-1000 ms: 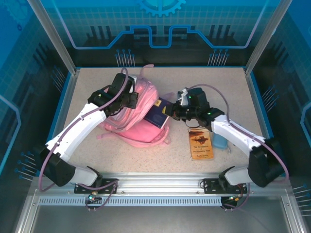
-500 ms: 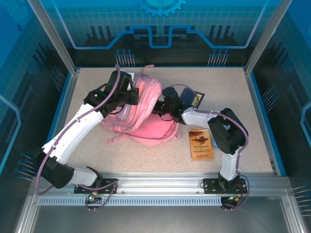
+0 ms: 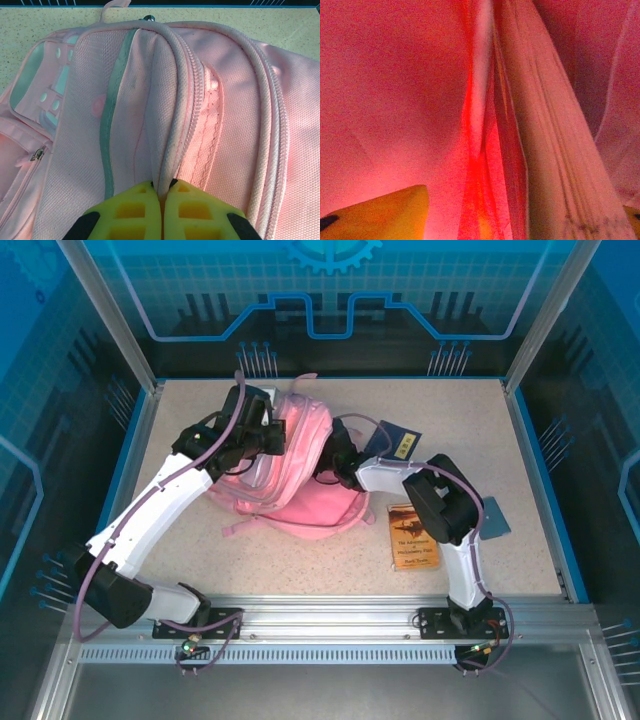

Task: Pack the student bag
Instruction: Place the book in the student bag, then close the student bag at the middle-left of the table.

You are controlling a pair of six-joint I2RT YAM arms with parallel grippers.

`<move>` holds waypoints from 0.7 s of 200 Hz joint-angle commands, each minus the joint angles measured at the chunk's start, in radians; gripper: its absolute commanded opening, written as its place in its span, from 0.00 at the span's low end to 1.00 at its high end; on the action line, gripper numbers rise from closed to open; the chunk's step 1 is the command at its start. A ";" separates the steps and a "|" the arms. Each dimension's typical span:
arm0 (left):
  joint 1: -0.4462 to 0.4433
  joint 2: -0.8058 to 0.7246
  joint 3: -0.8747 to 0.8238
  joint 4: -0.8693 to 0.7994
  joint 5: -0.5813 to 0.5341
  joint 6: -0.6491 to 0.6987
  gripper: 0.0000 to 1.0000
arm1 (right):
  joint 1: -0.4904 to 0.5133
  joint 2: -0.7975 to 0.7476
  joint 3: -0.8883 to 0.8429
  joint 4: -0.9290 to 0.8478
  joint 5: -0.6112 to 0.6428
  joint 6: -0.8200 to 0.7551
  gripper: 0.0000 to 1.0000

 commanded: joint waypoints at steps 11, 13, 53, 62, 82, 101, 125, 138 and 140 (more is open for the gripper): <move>0.030 -0.059 0.010 0.118 0.014 -0.027 0.00 | -0.035 -0.207 -0.122 -0.079 -0.039 -0.063 0.70; 0.031 -0.060 0.008 0.119 0.014 -0.028 0.00 | -0.038 -0.219 -0.130 -0.094 -0.040 -0.069 0.70; 0.054 -0.058 -0.024 0.134 0.028 -0.033 0.00 | -0.064 -0.417 -0.298 -0.291 -0.062 -0.160 0.70; 0.059 -0.059 -0.030 0.132 0.028 -0.032 0.00 | -0.073 -0.462 -0.335 -0.339 -0.055 -0.180 0.67; 0.066 -0.075 -0.055 0.111 0.017 -0.010 0.00 | -0.095 -0.565 -0.392 -0.494 0.001 -0.260 0.61; 0.078 -0.112 -0.108 0.070 0.001 0.008 0.00 | -0.116 -0.684 -0.414 -0.646 0.132 -0.378 0.62; 0.082 -0.156 -0.185 -0.008 0.016 0.019 0.03 | -0.176 -0.746 -0.390 -0.814 0.293 -0.496 0.66; 0.084 -0.166 -0.237 -0.047 0.026 0.018 0.09 | -0.233 -0.729 -0.369 -0.852 0.303 -0.540 0.67; 0.084 -0.167 -0.247 -0.051 0.029 0.018 0.10 | -0.242 -0.723 -0.363 -0.857 0.303 -0.545 0.67</move>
